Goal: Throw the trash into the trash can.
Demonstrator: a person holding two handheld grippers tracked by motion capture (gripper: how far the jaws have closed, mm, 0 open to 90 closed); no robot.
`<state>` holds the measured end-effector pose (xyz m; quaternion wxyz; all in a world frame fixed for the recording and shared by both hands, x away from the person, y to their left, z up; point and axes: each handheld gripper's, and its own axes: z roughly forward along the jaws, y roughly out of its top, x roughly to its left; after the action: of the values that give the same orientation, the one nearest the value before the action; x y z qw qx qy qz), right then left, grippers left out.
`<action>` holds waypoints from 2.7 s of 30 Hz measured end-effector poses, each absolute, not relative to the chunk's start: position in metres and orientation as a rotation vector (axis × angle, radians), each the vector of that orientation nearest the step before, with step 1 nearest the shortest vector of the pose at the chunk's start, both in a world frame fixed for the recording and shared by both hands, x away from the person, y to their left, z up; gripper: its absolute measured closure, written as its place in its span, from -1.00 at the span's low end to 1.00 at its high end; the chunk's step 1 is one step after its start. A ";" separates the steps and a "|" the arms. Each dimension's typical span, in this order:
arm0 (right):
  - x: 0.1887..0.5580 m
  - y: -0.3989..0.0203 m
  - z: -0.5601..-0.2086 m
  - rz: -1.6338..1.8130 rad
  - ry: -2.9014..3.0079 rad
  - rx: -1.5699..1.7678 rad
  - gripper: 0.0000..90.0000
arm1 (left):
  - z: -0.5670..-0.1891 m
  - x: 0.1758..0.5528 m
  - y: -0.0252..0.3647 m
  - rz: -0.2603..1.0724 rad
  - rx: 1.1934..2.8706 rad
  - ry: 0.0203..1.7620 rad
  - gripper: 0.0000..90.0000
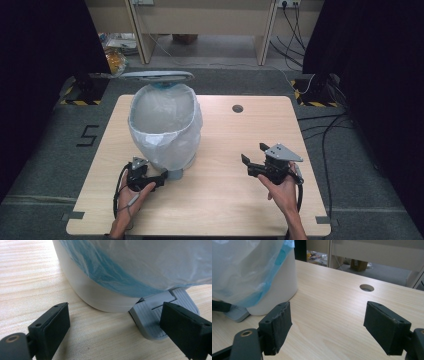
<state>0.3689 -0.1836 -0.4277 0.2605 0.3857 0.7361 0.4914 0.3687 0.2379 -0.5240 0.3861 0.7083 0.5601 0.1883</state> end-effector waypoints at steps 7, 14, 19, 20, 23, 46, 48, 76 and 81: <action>0.366 -0.184 -0.438 1.303 2.014 1.056 -0.52 | -0.524 0.369 0.238 0.479 1.804 1.426 -0.81; 0.363 -0.183 -0.451 1.271 2.055 1.065 -0.53 | -0.524 0.369 0.238 0.480 1.804 1.426 -0.81; 0.359 -0.185 -0.461 1.254 2.072 1.093 -0.53 | -0.524 0.369 0.238 0.479 1.804 1.426 -0.81; 0.357 -0.185 -0.466 1.244 2.086 1.098 -0.53 | -0.524 0.369 0.238 0.480 1.804 1.426 -0.81; 0.355 -0.185 -0.472 1.234 2.098 1.108 -0.53 | -0.524 0.369 0.238 0.480 1.804 1.426 -0.81; 0.347 -0.195 -0.503 1.117 2.165 1.188 -0.58 | -0.524 0.369 0.238 0.479 1.804 1.426 -0.81; 0.347 -0.195 -0.505 1.101 2.183 1.195 -0.58 | -0.524 0.369 0.238 0.479 1.804 1.426 -0.81; 0.346 -0.195 -0.517 0.963 2.272 1.229 -0.66 | -0.524 0.369 0.238 0.479 1.804 1.426 -0.81; 0.347 -0.195 -0.517 0.963 2.273 1.228 -0.67 | -0.524 0.369 0.238 0.479 1.804 1.426 -0.81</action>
<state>0.3466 -0.1946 -0.5174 0.1908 0.4373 0.8093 0.3428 0.3687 0.2380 -0.5240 0.3861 0.7085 0.5600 0.1881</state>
